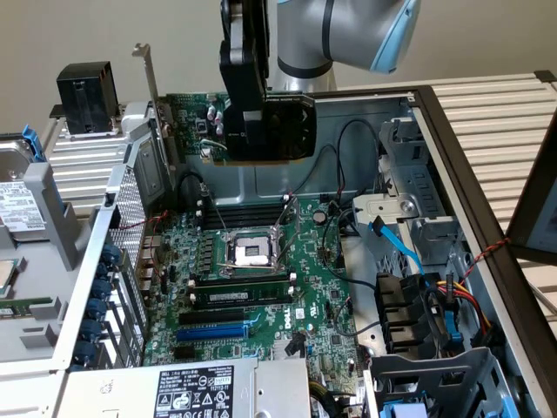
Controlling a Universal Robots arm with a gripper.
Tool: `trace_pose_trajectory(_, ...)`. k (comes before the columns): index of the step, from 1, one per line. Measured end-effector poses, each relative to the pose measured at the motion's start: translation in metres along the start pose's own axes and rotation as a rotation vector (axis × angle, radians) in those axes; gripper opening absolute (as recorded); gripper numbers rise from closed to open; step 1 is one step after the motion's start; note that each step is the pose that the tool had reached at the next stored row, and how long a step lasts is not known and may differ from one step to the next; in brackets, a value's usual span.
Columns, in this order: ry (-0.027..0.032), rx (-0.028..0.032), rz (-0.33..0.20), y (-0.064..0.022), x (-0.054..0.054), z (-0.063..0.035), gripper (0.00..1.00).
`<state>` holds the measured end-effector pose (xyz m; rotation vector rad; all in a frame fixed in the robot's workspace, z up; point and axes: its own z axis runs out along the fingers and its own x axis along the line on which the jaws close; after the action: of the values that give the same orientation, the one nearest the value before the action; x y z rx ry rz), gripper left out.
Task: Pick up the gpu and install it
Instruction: 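Insert the gpu into the slot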
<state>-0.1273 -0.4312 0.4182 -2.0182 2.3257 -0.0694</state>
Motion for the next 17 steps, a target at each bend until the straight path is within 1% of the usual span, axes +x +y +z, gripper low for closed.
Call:
trace_pose_trajectory(1, 0.0101, -0.0003, -0.006, 0.0002, 0.000, 0.0001, 0.27)
trace_pose_trajectory(2, 0.0207, -0.0019, -0.013, 0.0003, 0.000, 0.0001, 0.27)
trace_pose_trajectory(3, 0.0299, -0.0027, -0.021, 0.0005, 0.000, 0.0003, 0.27)
trace_pose_trajectory(4, 0.0351, -0.0030, -0.028, 0.0005, 0.000, 0.0007, 0.27)
trace_pose_trajectory(5, 0.0356, -0.0032, -0.036, 0.0006, 0.000, 0.0019, 0.27)
trace_pose_trajectory(9, 0.0332, -0.0048, -0.076, 0.0012, 0.000, 0.0086, 0.27)
trace_pose_trajectory(11, 0.0327, -0.0057, -0.082, 0.0014, 0.000, 0.0122, 0.27)
trace_pose_trajectory(13, 0.0333, -0.0078, -0.083, 0.0017, 0.000, 0.0155, 0.27)
trace_pose_trajectory(15, 0.0348, -0.0088, -0.083, 0.0018, 0.000, 0.0181, 0.27)
trace_pose_trajectory(16, 0.0369, -0.0089, -0.083, 0.0019, 0.000, 0.0192, 0.27)
trace_pose_trajectory(17, 0.0423, -0.0084, -0.083, 0.0021, 0.000, 0.0200, 0.27)
